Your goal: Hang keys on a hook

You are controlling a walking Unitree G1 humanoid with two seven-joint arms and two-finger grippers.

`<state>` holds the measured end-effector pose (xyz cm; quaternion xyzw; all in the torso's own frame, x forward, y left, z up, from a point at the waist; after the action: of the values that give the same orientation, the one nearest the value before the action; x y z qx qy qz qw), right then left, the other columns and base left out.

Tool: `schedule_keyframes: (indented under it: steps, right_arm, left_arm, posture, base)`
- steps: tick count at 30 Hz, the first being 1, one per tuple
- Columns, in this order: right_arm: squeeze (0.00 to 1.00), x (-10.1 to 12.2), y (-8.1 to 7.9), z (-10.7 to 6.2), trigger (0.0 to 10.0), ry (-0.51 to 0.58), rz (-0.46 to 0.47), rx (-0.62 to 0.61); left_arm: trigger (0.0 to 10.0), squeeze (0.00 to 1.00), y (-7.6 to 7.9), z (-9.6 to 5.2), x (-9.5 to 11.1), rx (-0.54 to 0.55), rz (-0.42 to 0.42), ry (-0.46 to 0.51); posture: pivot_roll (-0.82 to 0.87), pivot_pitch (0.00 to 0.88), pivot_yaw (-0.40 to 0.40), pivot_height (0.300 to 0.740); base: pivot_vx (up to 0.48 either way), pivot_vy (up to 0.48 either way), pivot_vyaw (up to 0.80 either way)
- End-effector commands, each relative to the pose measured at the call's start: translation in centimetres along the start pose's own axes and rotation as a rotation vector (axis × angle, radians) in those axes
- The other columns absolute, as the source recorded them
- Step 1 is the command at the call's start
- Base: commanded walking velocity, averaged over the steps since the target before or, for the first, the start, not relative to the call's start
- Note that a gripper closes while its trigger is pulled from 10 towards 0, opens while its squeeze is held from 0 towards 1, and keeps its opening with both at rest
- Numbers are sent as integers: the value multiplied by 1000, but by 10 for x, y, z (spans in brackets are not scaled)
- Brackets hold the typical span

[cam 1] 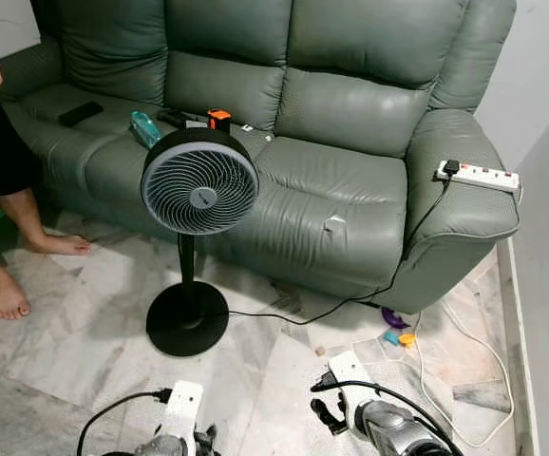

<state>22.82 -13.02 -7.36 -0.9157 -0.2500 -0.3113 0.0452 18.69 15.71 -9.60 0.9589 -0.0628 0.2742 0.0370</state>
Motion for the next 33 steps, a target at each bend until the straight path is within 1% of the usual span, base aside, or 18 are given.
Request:
schedule_keyframes:
  steps: [1, 4, 6, 9, 13, 15, 16, 18, 21, 23, 24, 25, 26, 31, 33]
  right_arm:
    - [0, -13, 2, -2, 10000, -43, 10, -14]
    - [0, -17, 1, -3, 10000, -54, -15, -12]
    - [0, -21, -2, -3, 10000, -72, -50, -4]
    - [0, -25, -5, -3, 10000, -86, -66, -1]
    - [0, -27, -8, -3, 10000, -98, -77, -2]
    - [0, -26, -9, -2, 10000, -98, -78, -2]
    - [0, -23, -10, -2, 10000, -91, -84, -1]
    - [0, -21, -11, -1, 10000, -86, -89, 0]
    - [0, -19, -12, 0, 10000, -81, -93, 0]
    - [0, -18, -13, 0, 10000, -79, -101, 1]
    - [0, -16, -11, 0, 10000, -77, -102, -1]
    - [0, -15, -10, 0, 10000, -75, -100, -2]
    - [0, -14, -10, 0, 10000, -74, -99, -2]
    - [0, -13, -5, 0, 10000, -69, -70, -12]
    - [0, -13, -3, -1, 10000, -69, -69, -16]
  left_arm:
    - [10000, 0, -1, -1, -4, -5, 24, -21]
    - [10000, 0, -2, -1, -4, -8, 46, -23]
    - [10000, 0, -4, -1, -3, -6, 78, -19]
    - [10000, 0, -5, -1, -3, -18, 77, -21]
    - [10000, 0, -2, 0, 4, -21, 122, -12]
    - [10000, 0, 0, 1, 7, -22, 116, -9]
    - [10000, 0, 4, 2, 15, -28, 123, 17]
    - [10000, 0, 7, 3, 21, -48, 93, 42]
    - [10000, 0, 7, 3, 31, -34, 73, 83]
    - [10000, 0, 8, 3, 34, -41, 67, 84]
    - [10000, 0, 10, 4, 36, -50, 117, 80]
    - [10000, 0, 10, 4, 37, -46, 137, 76]
    - [10000, 0, 10, 4, 37, -43, 130, 74]
    - [10000, 0, 10, 4, 47, -4, 189, 113]
    - [10000, 0, 10, 5, 50, -3, 171, 120]
  posture:
    - [101, 42, -44, 740]
    - [101, 41, -42, 740]
    - [102, 41, -41, 740]
    - [103, 38, -38, 740]
    - [101, 30, -35, 740]
    - [100, 29, -32, 740]
    - [97, 25, -30, 740]
    - [97, 25, -30, 740]
    - [95, 29, -26, 740]
    - [95, 31, -22, 740]
    - [95, 32, -19, 740]
    - [95, 32, -16, 740]
    - [95, 33, -16, 740]
    - [91, 36, -9, 740]
    - [90, 35, -11, 740]
  base:
    - [0, 0, -750]
    - [0, 0, -752]
    - [0, 0, -769]
    - [0, 0, -771]
    - [0, 0, -775]
    - [0, 0, -775]
    - [0, 0, -775]
    - [0, 0, -781]
    - [0, 0, -775]
    - [0, 0, -781]
    - [0, 0, -775]
    - [0, 0, -775]
    - [0, 0, -775]
    - [0, 0, -775]
    - [0, 0, -775]
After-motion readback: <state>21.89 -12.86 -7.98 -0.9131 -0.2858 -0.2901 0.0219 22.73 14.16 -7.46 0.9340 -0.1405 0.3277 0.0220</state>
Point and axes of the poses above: a point about 5 cm out from each wrist's last joint towards the gripper, its own z axis pointing out of the wrist towards the gripper, its own x axis along the axis of the wrist's last joint, y = z × x, the point moved 1 cm from there along z, pointing out of the wrist towards the gripper, and after that the axes turned 5 degrees about -z, right-handed, at the moved point
